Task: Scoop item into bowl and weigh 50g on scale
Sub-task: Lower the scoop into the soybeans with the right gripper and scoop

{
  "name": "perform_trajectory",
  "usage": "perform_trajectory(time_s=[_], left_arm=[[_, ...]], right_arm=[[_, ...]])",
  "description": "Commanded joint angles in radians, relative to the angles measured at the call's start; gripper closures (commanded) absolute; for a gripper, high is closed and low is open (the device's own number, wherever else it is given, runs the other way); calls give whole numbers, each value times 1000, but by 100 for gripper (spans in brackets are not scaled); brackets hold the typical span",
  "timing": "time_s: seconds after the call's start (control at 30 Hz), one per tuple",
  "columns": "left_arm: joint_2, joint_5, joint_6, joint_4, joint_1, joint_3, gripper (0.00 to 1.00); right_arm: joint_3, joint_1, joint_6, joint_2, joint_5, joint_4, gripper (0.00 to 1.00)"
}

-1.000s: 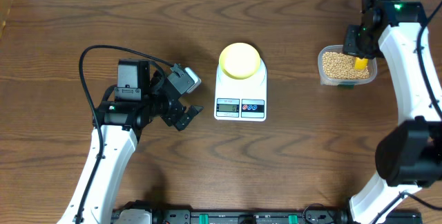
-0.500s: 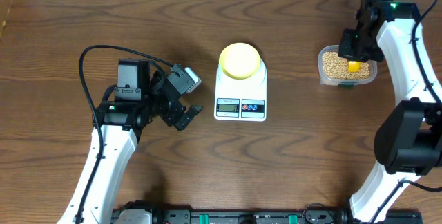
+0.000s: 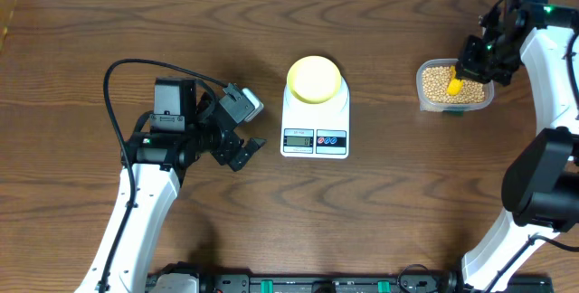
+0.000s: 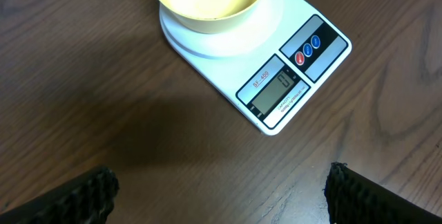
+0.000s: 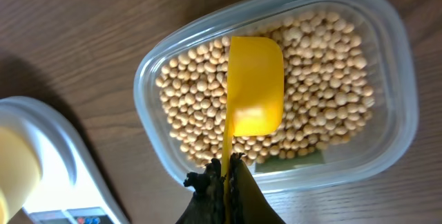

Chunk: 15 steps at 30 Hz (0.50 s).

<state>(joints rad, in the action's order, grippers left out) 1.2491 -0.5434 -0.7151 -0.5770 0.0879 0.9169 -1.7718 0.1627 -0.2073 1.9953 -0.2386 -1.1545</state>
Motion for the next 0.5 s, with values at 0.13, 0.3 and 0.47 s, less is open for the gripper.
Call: perform_trajectory(time_s=[0.13,0.3,0.47], left_arm=[[6,6,-18,-3,-3,2,2],[6,6,-18,-3,-3,2,2],[6,6,-18,-3,-3,2,2]], right_arm=[[3,62,35,14,-122,-39,99],[3,106,72,14,-163,-56,99],[3,141,114,16,-205,-70,99]])
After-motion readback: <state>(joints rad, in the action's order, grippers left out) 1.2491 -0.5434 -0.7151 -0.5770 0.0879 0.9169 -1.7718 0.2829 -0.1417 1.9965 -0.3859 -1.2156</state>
